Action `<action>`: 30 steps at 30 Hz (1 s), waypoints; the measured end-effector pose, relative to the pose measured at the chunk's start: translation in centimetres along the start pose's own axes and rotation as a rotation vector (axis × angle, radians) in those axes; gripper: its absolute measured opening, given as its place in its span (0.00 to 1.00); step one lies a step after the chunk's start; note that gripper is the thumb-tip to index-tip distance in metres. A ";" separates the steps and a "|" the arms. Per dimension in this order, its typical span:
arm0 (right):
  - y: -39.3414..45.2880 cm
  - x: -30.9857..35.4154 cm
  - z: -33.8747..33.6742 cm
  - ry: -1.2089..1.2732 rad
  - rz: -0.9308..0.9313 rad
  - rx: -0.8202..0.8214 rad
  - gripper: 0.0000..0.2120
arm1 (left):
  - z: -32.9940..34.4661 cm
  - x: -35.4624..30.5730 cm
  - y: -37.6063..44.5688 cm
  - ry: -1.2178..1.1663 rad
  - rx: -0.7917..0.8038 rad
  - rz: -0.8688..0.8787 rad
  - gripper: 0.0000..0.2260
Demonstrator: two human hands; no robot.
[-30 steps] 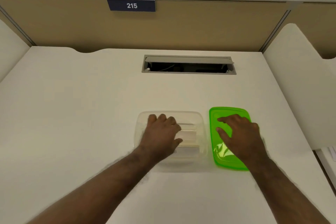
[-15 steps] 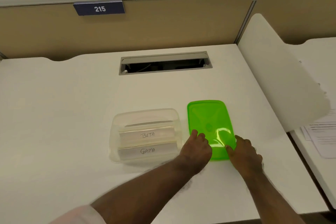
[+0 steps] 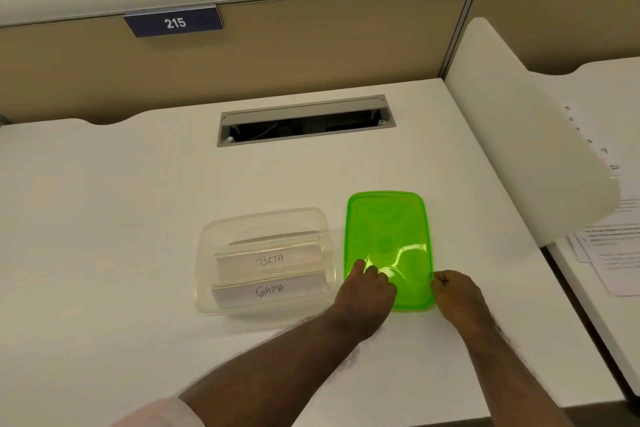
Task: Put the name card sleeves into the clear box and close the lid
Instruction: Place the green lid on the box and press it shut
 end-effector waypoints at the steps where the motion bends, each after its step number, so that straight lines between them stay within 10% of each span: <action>1: -0.1 0.2 -0.1 0.011 -0.008 0.014 0.11 | 0.1 0.0 0.0 -0.011 -0.021 0.005 0.10; 15: -3.3 6.7 -5.9 0.790 -0.255 0.023 0.18 | -4.8 2.3 -2.9 -0.681 -0.493 -0.135 0.05; 30: -1.8 13.6 0.6 0.546 -0.300 -0.036 0.17 | -3.9 18.7 -12.7 -2.043 -0.527 -0.772 0.05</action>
Point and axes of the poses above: each hand's wrist, its own y-axis towards the middle knuckle, its own z-axis out of the palm, x = y × z, the point moved 1 cm from there along y, towards the middle knuckle, and after that the axes turned 8 degrees about -z, right-handed, at the moved point
